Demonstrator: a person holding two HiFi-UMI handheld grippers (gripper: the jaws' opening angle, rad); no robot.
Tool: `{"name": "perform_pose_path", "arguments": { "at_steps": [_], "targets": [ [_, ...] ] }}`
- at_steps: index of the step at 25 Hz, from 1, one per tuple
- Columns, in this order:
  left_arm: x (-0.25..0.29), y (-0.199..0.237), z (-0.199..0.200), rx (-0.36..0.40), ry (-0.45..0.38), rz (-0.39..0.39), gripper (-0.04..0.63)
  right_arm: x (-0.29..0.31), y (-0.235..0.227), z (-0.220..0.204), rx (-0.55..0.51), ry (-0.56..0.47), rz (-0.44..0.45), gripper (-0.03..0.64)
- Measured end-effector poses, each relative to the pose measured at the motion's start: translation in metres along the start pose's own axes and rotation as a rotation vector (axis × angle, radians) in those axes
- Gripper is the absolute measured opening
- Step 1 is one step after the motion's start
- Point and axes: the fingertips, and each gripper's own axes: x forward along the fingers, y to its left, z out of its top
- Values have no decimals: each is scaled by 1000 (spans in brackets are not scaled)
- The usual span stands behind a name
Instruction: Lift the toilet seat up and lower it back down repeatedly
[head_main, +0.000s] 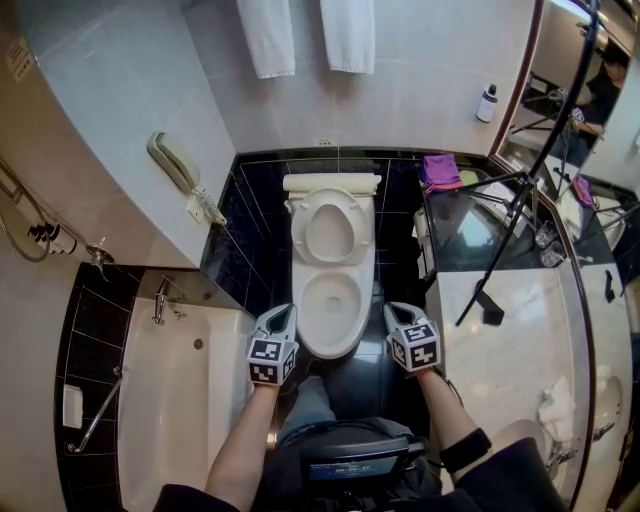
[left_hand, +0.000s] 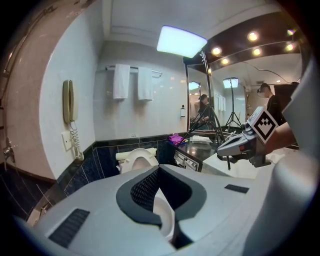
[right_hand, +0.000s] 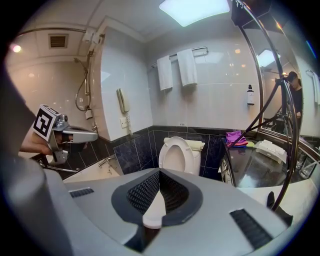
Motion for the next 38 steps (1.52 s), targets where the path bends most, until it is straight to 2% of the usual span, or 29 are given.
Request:
{"name": "perform_pose_path", "arguments": {
  "at_steps": [12,18,21,24,29,30,33,38],
  "targets": [
    [33,2,-14,-17,51,-34,-8,22,-14,2,17,21,-7,17],
    [75,15,-16,-5,78,-77,-8,67,-26,25,-67,36,-44,18],
    [103,26,-13,7,80,-98,-8,98,-29,46,-141,53,-54,24],
    [136,41,-13,16,85,-117,-8,143,-37,59,-229,71,-53,74],
    [195,52,-16,0,114,-178,-8,210,-57,81,-398,130,-63,111],
    [208,56,-17,1,118,-185,-8,225,-63,86,-429,137,-67,143],
    [245,70,-27,6,129,-192,-8,270,-80,96,-505,154,-72,149],
    [297,90,-46,-1,149,-202,-8,338,-103,117,-712,192,-101,178]
  ]
}}
